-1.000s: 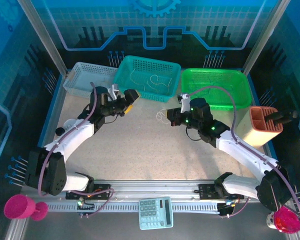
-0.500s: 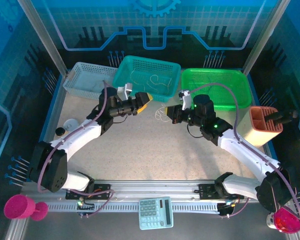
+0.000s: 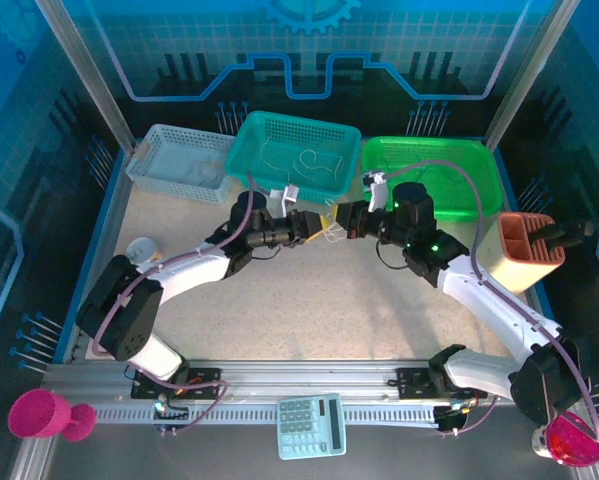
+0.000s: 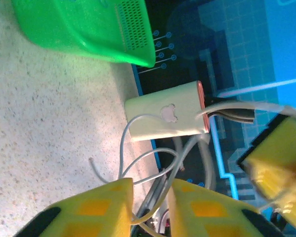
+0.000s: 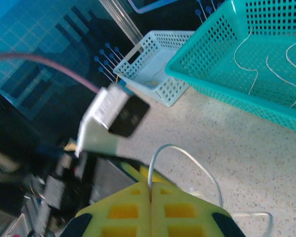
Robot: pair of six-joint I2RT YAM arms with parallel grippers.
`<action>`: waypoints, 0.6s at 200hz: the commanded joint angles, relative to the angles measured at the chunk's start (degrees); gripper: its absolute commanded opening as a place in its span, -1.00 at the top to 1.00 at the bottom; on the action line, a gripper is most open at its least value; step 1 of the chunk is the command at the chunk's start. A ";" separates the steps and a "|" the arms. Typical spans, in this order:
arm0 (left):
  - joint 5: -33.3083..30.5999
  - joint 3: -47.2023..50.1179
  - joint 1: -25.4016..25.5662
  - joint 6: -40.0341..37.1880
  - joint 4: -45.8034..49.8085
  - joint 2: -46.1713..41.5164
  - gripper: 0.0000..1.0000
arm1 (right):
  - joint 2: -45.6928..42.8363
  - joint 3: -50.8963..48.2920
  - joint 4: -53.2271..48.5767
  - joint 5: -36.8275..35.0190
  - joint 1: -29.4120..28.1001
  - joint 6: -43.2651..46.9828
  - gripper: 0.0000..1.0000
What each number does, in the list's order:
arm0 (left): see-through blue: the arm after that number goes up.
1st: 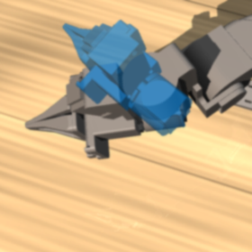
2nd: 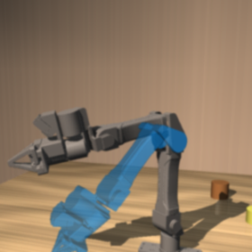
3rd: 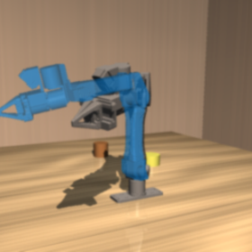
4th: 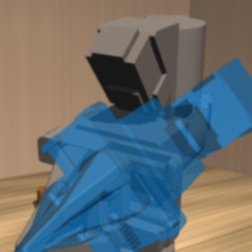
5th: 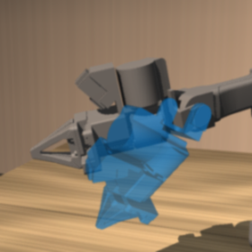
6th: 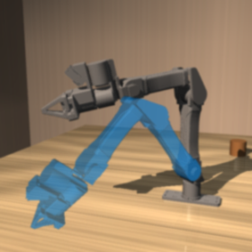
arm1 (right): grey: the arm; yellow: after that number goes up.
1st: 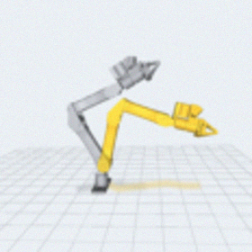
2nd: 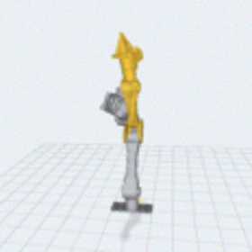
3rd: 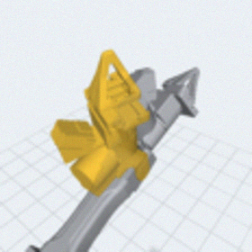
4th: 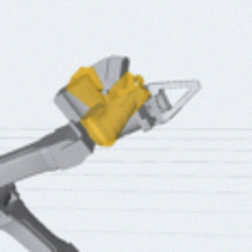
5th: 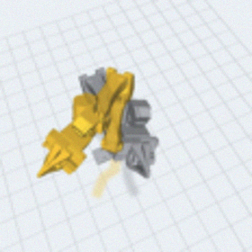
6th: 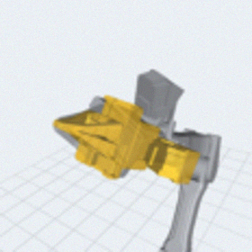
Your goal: Untangle the cables
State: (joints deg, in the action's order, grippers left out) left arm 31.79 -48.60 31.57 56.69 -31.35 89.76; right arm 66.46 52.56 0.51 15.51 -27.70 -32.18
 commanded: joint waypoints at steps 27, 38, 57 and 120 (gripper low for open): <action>-1.44 3.32 2.50 -0.14 -5.87 4.63 1.00 | 0.17 3.82 4.18 3.31 2.20 -2.65 1.00; -1.88 3.81 2.83 0.26 -6.56 5.35 1.00 | -0.17 3.87 5.19 4.06 2.60 -3.46 1.00; -2.23 4.42 2.97 0.78 -7.62 6.12 1.00 | -0.75 3.69 6.70 5.03 3.16 -4.50 1.00; -4.56 6.00 3.13 -3.24 -1.44 8.28 1.00 | -2.03 4.24 13.86 8.50 6.86 -10.17 1.00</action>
State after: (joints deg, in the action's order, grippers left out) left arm 28.95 -44.69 34.26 56.21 -34.61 96.12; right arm 65.60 54.76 9.08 21.30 -22.65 -39.22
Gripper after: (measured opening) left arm 0.052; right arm 0.064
